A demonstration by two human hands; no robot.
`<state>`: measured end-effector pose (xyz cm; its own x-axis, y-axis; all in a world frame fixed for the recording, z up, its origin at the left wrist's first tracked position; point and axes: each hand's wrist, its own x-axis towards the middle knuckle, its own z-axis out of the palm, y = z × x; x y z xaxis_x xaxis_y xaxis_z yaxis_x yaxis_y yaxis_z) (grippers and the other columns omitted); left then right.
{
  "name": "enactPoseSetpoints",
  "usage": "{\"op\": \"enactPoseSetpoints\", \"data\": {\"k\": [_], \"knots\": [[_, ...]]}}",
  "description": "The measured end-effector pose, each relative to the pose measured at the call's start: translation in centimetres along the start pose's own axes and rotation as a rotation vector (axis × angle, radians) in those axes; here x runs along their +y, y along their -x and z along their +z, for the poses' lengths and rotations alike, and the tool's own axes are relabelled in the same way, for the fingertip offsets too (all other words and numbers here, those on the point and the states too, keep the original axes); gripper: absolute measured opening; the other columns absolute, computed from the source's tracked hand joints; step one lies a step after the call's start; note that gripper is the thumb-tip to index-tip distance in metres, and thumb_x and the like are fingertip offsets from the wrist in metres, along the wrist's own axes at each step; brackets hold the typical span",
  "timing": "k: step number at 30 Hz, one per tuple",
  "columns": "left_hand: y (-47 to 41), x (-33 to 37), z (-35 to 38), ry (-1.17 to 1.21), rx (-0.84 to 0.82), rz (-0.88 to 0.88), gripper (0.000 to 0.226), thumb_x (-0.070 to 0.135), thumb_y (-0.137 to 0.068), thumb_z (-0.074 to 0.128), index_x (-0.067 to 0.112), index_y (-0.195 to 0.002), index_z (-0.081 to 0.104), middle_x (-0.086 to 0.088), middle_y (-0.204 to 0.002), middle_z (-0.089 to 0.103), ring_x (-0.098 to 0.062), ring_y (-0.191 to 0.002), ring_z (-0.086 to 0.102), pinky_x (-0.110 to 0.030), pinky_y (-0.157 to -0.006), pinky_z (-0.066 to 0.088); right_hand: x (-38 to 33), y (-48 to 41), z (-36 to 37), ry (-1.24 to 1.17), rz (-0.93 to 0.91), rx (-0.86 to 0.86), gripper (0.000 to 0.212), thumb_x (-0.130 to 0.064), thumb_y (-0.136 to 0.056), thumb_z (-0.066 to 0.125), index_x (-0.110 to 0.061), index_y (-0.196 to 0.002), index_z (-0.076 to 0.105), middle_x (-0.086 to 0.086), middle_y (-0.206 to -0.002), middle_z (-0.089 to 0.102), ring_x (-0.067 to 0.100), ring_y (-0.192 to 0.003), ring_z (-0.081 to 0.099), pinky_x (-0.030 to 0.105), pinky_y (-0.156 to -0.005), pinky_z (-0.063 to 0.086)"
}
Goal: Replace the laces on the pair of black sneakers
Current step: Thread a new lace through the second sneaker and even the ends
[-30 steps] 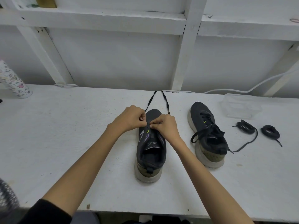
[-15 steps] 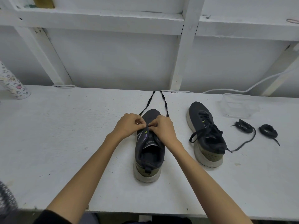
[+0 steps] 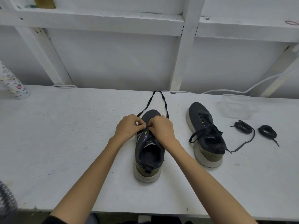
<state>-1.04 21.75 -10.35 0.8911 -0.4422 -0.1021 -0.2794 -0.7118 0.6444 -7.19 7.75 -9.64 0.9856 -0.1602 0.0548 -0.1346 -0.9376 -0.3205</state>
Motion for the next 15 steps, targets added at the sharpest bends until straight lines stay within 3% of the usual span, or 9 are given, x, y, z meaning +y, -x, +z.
{"op": "enactPoseSetpoints", "data": {"k": [3, 7, 12, 15], "knots": [[0.2, 0.4, -0.1, -0.014, -0.002, 0.014, 0.011, 0.039, -0.083, 0.07, 0.029, -0.083, 0.074, 0.017, -0.089, 0.057, -0.01, -0.089, 0.06, -0.03, -0.076, 0.046, 0.2, -0.1, 0.0, 0.006, -0.056, -0.015, 0.018, -0.013, -0.09, 0.052, -0.011, -0.098, 0.068, 0.009, -0.102, 0.063, 0.031, -0.096, 0.058, 0.034, -0.069, 0.039], [0.5, 0.0, 0.6, 0.087, -0.054, 0.0, 0.035, 0.061, -0.077, 0.068, 0.039, -0.104, 0.066, 0.019, -0.111, 0.049, -0.004, -0.099, 0.057, -0.034, -0.094, 0.044, 1.2, -0.3, 0.0, 0.026, -0.191, -0.097, 0.019, -0.003, -0.084, 0.048, -0.004, -0.099, 0.059, 0.013, -0.098, 0.059, 0.034, -0.09, 0.057, 0.037, -0.067, 0.039], [0.9, 0.6, 0.1, 0.017, -0.041, -0.009, 0.033, 0.057, -0.076, 0.059, 0.047, -0.107, 0.062, 0.02, -0.116, 0.049, -0.004, -0.105, 0.055, -0.04, -0.102, 0.039, 2.3, -0.6, 0.3, -0.034, -0.302, -0.086, 0.009, -0.009, -0.093, 0.047, -0.004, -0.096, 0.055, 0.014, -0.095, 0.058, 0.032, -0.084, 0.054, 0.039, -0.069, 0.041], [1.2, 0.9, 0.2, -0.045, 0.018, 0.01, 0.042, 0.057, -0.072, 0.047, 0.047, -0.108, 0.064, 0.017, -0.118, 0.055, -0.006, -0.107, 0.055, -0.042, -0.102, 0.038, 2.7, -0.5, 0.5, -0.199, -0.244, -0.063, 0.007, -0.008, -0.094, 0.05, -0.006, -0.09, 0.055, 0.009, -0.09, 0.059, 0.026, -0.08, 0.053, 0.038, -0.07, 0.043]]}}
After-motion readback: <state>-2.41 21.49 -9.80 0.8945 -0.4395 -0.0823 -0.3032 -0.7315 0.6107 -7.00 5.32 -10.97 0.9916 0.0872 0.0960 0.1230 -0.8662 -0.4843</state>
